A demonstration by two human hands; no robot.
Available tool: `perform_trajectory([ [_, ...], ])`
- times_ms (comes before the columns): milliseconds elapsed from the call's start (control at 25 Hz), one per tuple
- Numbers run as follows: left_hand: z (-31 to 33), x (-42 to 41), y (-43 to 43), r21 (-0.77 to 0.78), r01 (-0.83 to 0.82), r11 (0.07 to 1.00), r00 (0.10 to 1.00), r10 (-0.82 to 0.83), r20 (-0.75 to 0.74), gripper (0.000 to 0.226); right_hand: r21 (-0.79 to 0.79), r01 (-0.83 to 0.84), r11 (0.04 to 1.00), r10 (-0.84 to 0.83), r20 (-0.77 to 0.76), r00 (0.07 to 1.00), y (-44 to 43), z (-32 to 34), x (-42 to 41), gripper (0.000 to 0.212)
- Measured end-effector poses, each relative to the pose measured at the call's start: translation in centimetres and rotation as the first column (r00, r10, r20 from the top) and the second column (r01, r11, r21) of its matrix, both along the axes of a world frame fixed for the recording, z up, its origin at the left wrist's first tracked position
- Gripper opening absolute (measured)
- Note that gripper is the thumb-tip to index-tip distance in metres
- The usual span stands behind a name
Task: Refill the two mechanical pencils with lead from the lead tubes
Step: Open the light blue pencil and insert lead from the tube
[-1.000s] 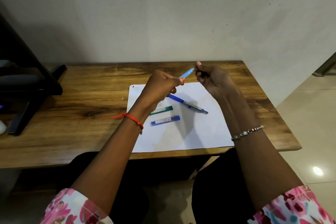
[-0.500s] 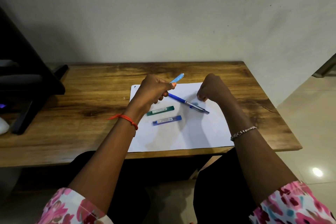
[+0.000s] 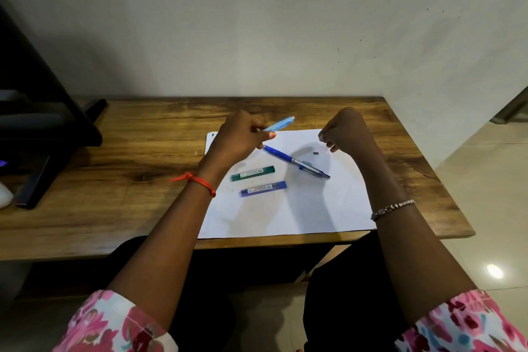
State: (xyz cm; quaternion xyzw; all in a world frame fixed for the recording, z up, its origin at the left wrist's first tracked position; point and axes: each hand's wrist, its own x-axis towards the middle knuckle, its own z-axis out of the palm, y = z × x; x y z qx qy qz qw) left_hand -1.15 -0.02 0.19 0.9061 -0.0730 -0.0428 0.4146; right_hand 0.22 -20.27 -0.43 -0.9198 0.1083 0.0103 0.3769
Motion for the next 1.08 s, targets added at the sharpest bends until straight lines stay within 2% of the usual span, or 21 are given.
perform_trajectory([
  [80, -0.4, 0.7, -0.1, 0.123, 0.041, 0.992, 0.997, -0.049, 0.063, 0.024, 0.023, -0.048, 0.999, 0.046, 0.074, 0.996, 0.4, 0.3, -0.1, 0.015],
  [240, -1.1, 1.8, -0.4, 0.174, 0.091, 0.98, 0.989, -0.11, 0.099, 0.03, -0.005, -0.246, 0.969, 0.242, 0.199, 0.95, 1.9, 1.2, -0.7, 0.02],
  [400, -1.8, 2.3, -0.5, 0.195, 0.121, 0.973, 0.979, -0.149, 0.136, 0.031, -0.17, -0.336, 0.926, 0.365, 0.19, 0.911, 3.4, 0.5, -0.1, 0.021],
  [600, -1.8, 2.7, 0.4, 0.219, 0.043, 0.975, 0.983, -0.081, 0.167, 0.029, -0.383, -0.282, 0.88, 0.372, 0.184, 0.91, 3.4, -0.9, 0.5, 0.016],
  [760, -2.6, 2.6, 1.4, 0.301, 0.036, 0.953, 0.985, -0.085, 0.15, 0.029, -0.474, -0.291, 0.831, 0.381, 0.104, 0.919, 3.9, -1.5, 0.1, 0.02],
  [880, -3.1, 2.8, 1.3, 0.324, 0.034, 0.945, 0.986, -0.085, 0.143, 0.028, -0.49, -0.302, 0.818, 0.373, 0.051, 0.926, 4.1, -1.7, 0.2, 0.023],
  [1080, -2.6, 2.8, 1.3, 0.297, 0.031, 0.954, 0.986, -0.078, 0.148, 0.028, -0.435, -0.302, 0.848, 0.364, 0.066, 0.929, 3.8, -1.6, 0.3, 0.023],
])
